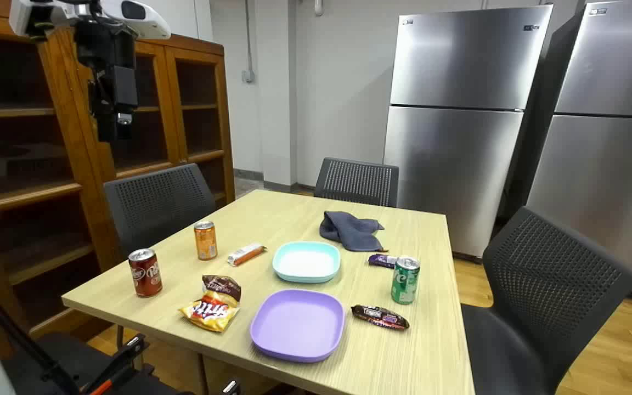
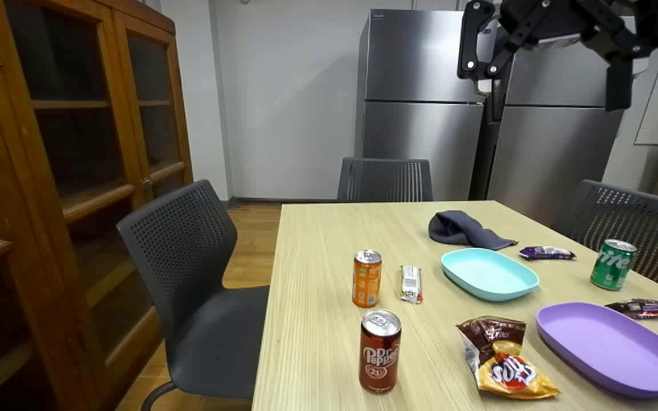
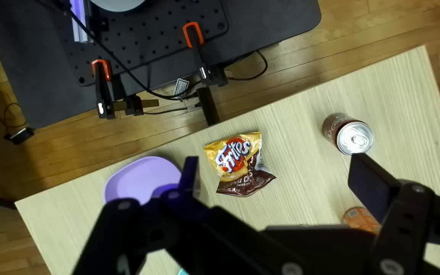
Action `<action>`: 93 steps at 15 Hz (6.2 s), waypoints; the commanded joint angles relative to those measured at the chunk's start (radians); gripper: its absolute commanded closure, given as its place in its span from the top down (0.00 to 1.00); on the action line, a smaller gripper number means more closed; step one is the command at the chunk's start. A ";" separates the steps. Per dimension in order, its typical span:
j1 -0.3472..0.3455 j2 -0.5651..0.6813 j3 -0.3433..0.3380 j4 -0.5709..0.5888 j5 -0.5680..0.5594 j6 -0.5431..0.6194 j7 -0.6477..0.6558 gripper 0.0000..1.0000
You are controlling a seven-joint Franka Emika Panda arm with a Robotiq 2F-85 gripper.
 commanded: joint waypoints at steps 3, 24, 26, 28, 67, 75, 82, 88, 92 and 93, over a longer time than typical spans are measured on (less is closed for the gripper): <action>0.025 0.005 -0.021 0.001 -0.010 0.001 0.010 1.00; 0.146 0.376 0.002 0.023 -0.026 0.317 0.005 1.00; 0.162 0.419 0.001 0.024 -0.033 0.355 0.006 1.00; 0.178 0.464 0.002 0.026 -0.052 0.389 0.020 1.00; 0.326 0.837 -0.100 0.145 -0.205 0.609 0.069 1.00; 0.353 0.813 -0.132 0.083 -0.258 0.704 0.081 1.00; 0.360 0.823 -0.159 0.035 -0.318 0.837 0.074 1.00; 0.362 0.826 -0.170 0.003 -0.325 0.911 0.068 1.00; 0.366 0.829 -0.176 -0.008 -0.324 0.928 0.066 1.00; 0.368 0.829 -0.178 -0.010 -0.324 0.931 0.066 1.00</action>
